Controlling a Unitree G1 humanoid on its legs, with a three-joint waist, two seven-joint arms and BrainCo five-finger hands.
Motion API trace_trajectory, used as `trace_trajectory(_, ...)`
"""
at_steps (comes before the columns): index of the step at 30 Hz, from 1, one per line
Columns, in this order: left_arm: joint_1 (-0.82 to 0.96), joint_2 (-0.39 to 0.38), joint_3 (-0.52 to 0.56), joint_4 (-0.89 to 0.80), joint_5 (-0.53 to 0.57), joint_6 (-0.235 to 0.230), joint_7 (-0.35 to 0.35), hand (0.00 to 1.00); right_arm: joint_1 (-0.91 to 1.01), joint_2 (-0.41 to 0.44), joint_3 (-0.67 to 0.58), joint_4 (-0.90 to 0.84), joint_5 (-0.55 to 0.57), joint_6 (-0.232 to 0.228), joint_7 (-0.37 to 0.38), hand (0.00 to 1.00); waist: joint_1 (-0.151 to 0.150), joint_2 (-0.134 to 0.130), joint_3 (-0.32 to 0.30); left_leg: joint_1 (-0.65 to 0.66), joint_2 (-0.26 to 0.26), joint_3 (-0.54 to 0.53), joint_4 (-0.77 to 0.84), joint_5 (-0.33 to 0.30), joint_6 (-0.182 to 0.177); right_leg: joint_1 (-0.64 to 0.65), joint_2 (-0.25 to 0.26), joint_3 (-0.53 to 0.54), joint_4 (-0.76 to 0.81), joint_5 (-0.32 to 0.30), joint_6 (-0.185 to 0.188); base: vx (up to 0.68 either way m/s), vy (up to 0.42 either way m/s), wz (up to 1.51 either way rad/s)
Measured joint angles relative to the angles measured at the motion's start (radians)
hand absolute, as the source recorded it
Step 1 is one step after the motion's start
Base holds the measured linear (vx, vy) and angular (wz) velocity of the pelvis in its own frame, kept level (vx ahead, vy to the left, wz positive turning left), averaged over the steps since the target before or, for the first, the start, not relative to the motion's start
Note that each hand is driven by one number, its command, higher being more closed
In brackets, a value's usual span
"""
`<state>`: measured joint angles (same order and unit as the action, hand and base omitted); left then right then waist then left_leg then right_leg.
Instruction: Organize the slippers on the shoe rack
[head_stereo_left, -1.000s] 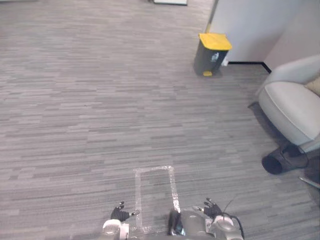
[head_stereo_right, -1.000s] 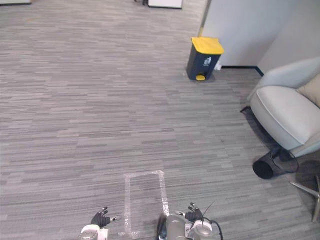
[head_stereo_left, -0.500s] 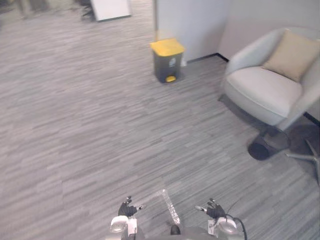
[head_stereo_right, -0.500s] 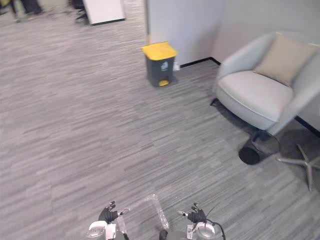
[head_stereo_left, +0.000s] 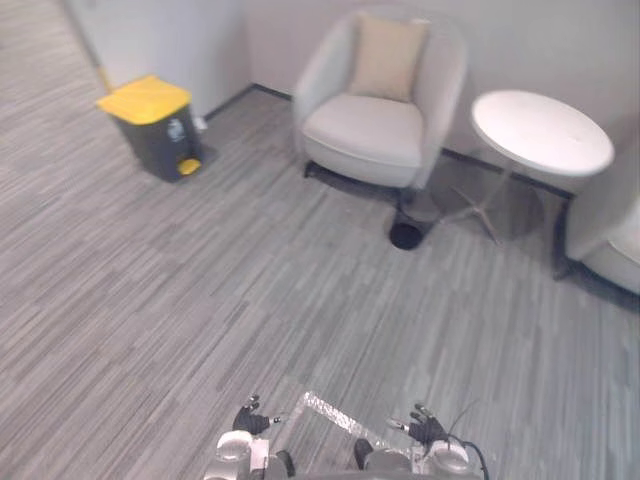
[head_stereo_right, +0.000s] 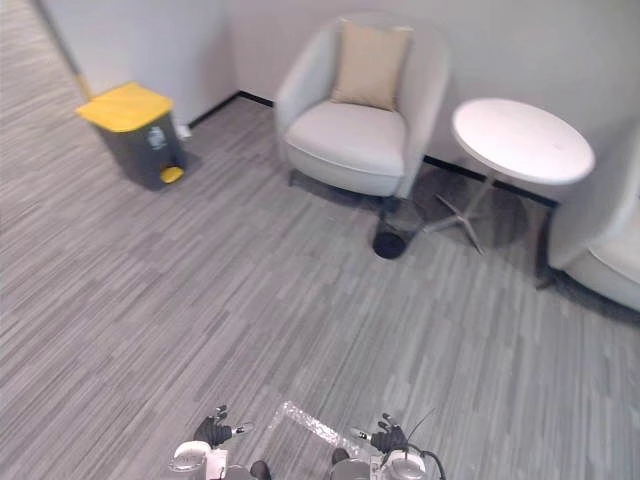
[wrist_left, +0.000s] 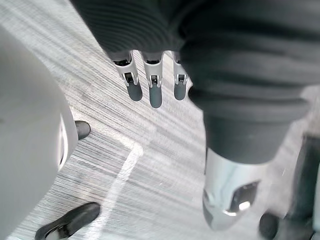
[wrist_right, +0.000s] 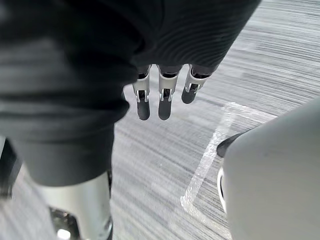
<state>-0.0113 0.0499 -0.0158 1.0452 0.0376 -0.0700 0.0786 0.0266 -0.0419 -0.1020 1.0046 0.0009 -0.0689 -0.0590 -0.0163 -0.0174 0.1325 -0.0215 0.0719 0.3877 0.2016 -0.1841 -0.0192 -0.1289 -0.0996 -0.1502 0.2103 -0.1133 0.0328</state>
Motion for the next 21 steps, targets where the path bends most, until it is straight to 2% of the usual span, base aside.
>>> trace_trajectory(1,-0.006,-0.002,-0.007,0.006,0.000,0.004,0.000,0.00,-0.002,-0.011,-0.001,-0.001,-0.001,-0.001,-0.001,0.00,-0.007,0.007,0.004,0.014,0.008,0.014,-0.006,0.000,0.000,0.009,-0.014,-0.069,-0.003,0.010,-0.012,0.02,-0.051,-0.62)
trace_trajectory(2,-0.006,-0.002,-0.007,0.007,0.000,0.006,-0.001,0.00,-0.002,-0.014,-0.001,0.000,-0.001,-0.001,-0.001,0.00,-0.009,0.012,0.007,0.022,0.010,0.020,-0.010,0.000,0.000,0.013,-0.020,-0.093,-0.003,0.014,-0.012,0.03,-0.086,-0.58)
trace_trajectory(5,-0.003,-0.004,-0.013,0.009,0.000,0.011,-0.001,0.00,-0.010,-0.040,-0.005,0.016,0.000,-0.002,-0.001,0.00,-0.010,0.044,0.021,0.092,0.031,0.054,-0.036,0.004,-0.009,0.026,-0.012,-0.231,0.008,0.019,-0.043,0.02,-0.121,-0.70)
trace_trajectory(6,-0.001,-0.007,-0.013,0.009,0.000,0.011,-0.002,0.00,-0.009,-0.042,-0.005,0.016,-0.001,-0.003,-0.001,0.00,-0.010,0.046,0.019,0.098,0.029,0.060,-0.041,0.004,-0.013,0.027,-0.005,-0.234,0.004,0.021,-0.046,0.06,-0.184,-0.76)
trace_trajectory(7,0.003,-0.016,-0.014,0.009,0.001,0.011,-0.004,0.00,-0.011,-0.043,-0.009,0.031,-0.001,-0.003,-0.001,0.00,-0.008,0.054,0.010,0.105,0.043,0.073,-0.049,0.005,-0.027,0.045,0.029,-0.199,-0.041,0.043,-0.056,0.05,-0.078,-0.51)
trace_trajectory(9,0.006,-0.024,-0.014,0.010,0.001,0.011,-0.005,0.00,-0.013,-0.045,-0.012,0.037,-0.001,-0.002,-0.001,0.00,-0.007,0.060,0.006,0.109,0.063,0.079,-0.034,0.006,-0.035,0.064,0.064,-0.158,-0.106,0.076,-0.062,0.02,-0.112,-0.71)
trace_trajectory(11,0.004,-0.022,-0.013,0.009,0.002,0.012,-0.009,0.00,-0.012,-0.041,-0.011,0.038,0.000,-0.002,-0.001,0.00,0.000,0.046,0.015,0.079,0.109,0.099,0.086,-0.018,-0.068,0.077,0.094,-0.109,-0.163,0.081,-0.061,-0.02,-0.110,-0.77)
trace_trajectory(12,0.003,-0.021,-0.013,0.009,0.002,0.012,-0.011,0.00,-0.012,-0.039,-0.011,0.037,0.000,-0.002,-0.001,0.00,0.000,0.043,0.017,0.071,0.117,0.097,0.111,-0.020,-0.069,0.077,0.096,-0.108,-0.169,0.080,-0.063,-0.05,-0.105,-0.68)
trace_trajectory(13,-0.004,-0.018,-0.013,0.006,0.006,0.011,-0.019,0.00,-0.010,-0.038,-0.012,0.037,0.001,-0.002,-0.001,0.00,0.001,0.034,0.022,0.034,0.155,0.096,0.234,-0.022,-0.069,0.087,0.107,-0.097,-0.184,0.079,-0.063,-0.04,-0.110,-0.70)
trace_trajectory(14,-0.007,-0.019,-0.013,0.005,0.010,0.011,-0.021,0.00,-0.007,-0.043,-0.012,0.035,0.001,-0.003,-0.002,0.00,0.002,0.039,0.024,-0.005,0.199,0.090,0.359,-0.021,-0.068,0.092,0.121,-0.075,-0.185,0.080,-0.064,-0.03,-0.110,-0.73)
trace_trajectory(15,-0.007,-0.020,-0.012,0.005,0.010,0.011,-0.021,0.00,-0.007,-0.045,-0.012,0.035,0.002,-0.003,-0.001,0.00,0.002,0.042,0.025,-0.015,0.208,0.083,0.390,-0.020,-0.067,0.093,0.126,-0.067,-0.183,0.080,-0.066,0.03,-0.085,-0.83)
trace_trajectory(16,-0.007,-0.023,-0.012,0.002,0.010,0.010,-0.021,0.00,-0.008,-0.046,-0.013,0.034,0.006,-0.004,-0.004,0.00,0.004,0.049,0.030,-0.066,0.216,0.004,0.487,-0.034,-0.042,0.103,0.140,-0.020,-0.178,0.093,-0.086,0.07,-0.019,-0.92)
trace_trajectory(17,-0.007,-0.031,-0.013,0.003,0.010,0.009,-0.021,0.00,-0.008,-0.056,-0.014,0.039,0.013,-0.001,-0.009,0.00,0.007,0.051,0.028,-0.068,0.156,-0.103,0.449,-0.076,-0.053,0.103,0.138,0.036,-0.176,0.096,-0.088,0.09,0.014,-0.95)
trace_trajectory(18,-0.007,-0.031,-0.013,0.001,0.010,0.009,-0.021,0.00,-0.007,-0.058,-0.015,0.040,0.015,0.000,-0.011,0.00,0.008,0.051,0.028,-0.067,0.138,-0.127,0.432,-0.085,-0.055,0.102,0.135,0.048,-0.175,0.097,-0.089,0.08,0.076,-1.01)
trace_trajectory(19,-0.006,-0.031,-0.014,-0.001,0.009,0.008,-0.020,0.00,-0.003,-0.059,-0.026,0.041,0.022,-0.001,-0.014,0.00,0.013,0.050,0.029,-0.065,0.065,-0.223,0.345,-0.107,-0.073,0.103,0.125,0.091,-0.177,0.103,-0.084,0.06,0.105,-0.97)
trace_trajectory(20,-0.005,-0.032,-0.015,-0.001,0.009,0.008,-0.018,0.00,0.000,-0.058,-0.040,0.041,0.022,-0.001,-0.015,0.00,0.015,0.053,0.028,-0.059,0.011,-0.313,0.220,-0.103,-0.078,0.104,0.119,0.125,-0.182,0.111,-0.070,0.07,0.141,-1.12)
trace_trajectory(21,-0.002,-0.032,-0.019,0.000,0.009,0.008,-0.017,0.00,0.003,-0.060,-0.044,0.040,0.022,-0.002,-0.017,0.00,0.018,0.061,0.023,-0.043,-0.002,-0.351,0.117,-0.085,-0.076,0.107,0.122,0.142,-0.192,0.120,-0.056,0.06,0.132,-0.84)
